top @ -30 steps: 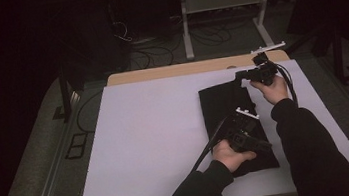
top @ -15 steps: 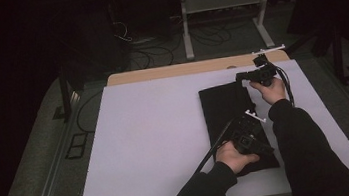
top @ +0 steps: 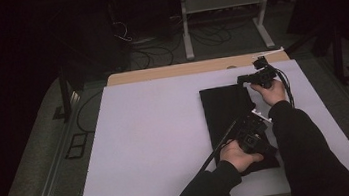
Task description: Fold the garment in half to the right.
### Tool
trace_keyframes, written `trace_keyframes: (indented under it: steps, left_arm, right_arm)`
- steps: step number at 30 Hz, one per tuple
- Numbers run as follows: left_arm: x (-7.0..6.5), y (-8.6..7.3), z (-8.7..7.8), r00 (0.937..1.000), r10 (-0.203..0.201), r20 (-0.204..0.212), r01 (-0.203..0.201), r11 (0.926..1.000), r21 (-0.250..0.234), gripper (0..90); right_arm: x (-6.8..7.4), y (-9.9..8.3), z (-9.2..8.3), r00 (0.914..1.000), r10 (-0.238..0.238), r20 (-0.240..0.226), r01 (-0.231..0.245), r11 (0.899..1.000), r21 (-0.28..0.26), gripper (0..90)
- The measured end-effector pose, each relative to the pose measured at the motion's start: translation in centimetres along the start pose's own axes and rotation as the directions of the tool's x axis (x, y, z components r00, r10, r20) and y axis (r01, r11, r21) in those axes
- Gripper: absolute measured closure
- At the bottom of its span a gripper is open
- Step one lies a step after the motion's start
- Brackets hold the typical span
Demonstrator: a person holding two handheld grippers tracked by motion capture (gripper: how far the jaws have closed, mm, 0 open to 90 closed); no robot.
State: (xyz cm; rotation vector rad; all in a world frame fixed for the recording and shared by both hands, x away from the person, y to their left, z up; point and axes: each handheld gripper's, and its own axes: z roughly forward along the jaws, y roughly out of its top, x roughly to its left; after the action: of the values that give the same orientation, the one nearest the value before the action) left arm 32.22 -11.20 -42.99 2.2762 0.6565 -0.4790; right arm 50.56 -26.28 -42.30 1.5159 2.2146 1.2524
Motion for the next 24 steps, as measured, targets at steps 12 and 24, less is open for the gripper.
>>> trace_keyframes:
  steps: [12, 24]
  left_arm:
    - [0.0, 0.2, 0.6, 0.9997, 0.017, -0.017, -0.016, 0.9991, 0.038, 85.6]
    - [-1.3, 0.2, -0.7, 0.9952, 0.097, -0.014, -0.097, 0.9952, -0.013, 55.9]
  right_arm:
    - [-0.5, -0.8, -0.7, 0.9997, 0.007, 0.025, -0.007, 1.0, 0.022, 78.0]
    - [-0.2, -0.7, -4.4, 0.9959, 0.012, 0.09, -0.009, 0.999, -0.036, 47.0]
